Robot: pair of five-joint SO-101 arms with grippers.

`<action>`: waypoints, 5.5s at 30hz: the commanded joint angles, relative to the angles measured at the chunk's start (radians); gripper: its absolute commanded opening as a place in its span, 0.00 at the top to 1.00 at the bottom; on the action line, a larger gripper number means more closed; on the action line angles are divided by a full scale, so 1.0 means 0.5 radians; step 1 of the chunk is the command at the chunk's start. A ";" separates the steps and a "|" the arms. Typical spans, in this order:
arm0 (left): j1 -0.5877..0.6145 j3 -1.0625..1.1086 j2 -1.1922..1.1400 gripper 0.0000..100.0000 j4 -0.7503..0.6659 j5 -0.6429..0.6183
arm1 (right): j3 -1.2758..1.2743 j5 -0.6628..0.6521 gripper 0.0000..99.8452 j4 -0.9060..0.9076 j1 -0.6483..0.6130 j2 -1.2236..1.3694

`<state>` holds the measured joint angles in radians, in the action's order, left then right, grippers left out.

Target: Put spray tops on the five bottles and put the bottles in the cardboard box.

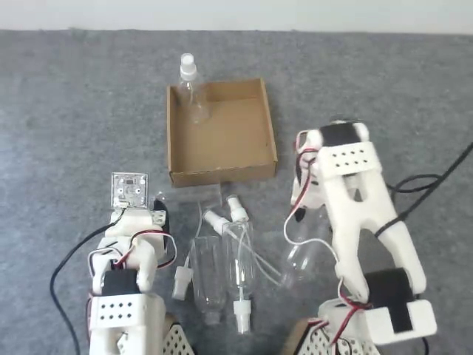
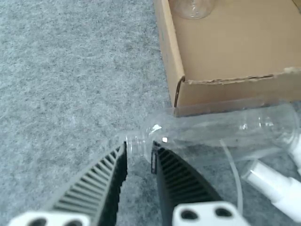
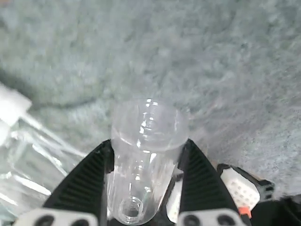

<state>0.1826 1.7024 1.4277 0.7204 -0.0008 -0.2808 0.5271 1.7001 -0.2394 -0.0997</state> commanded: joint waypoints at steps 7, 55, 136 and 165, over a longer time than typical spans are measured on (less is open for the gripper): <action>0.006 -0.020 0.049 0.92 0.009 0.015 | 0.120 0.414 0.99 -0.229 0.180 -0.023; 0.006 -0.020 0.049 0.92 0.009 0.015 | -0.298 0.224 0.79 -0.799 0.483 -0.474; 0.006 -0.020 0.049 0.92 0.009 0.015 | -0.405 -3.391 0.61 -0.655 0.041 -0.106; 0.006 -0.020 0.049 0.92 0.009 0.015 | -0.322 -3.148 0.93 -0.655 0.066 0.219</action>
<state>0.1826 1.7024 1.4277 0.7204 -0.0008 -0.5002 -1.1362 1.3594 -0.2194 0.0506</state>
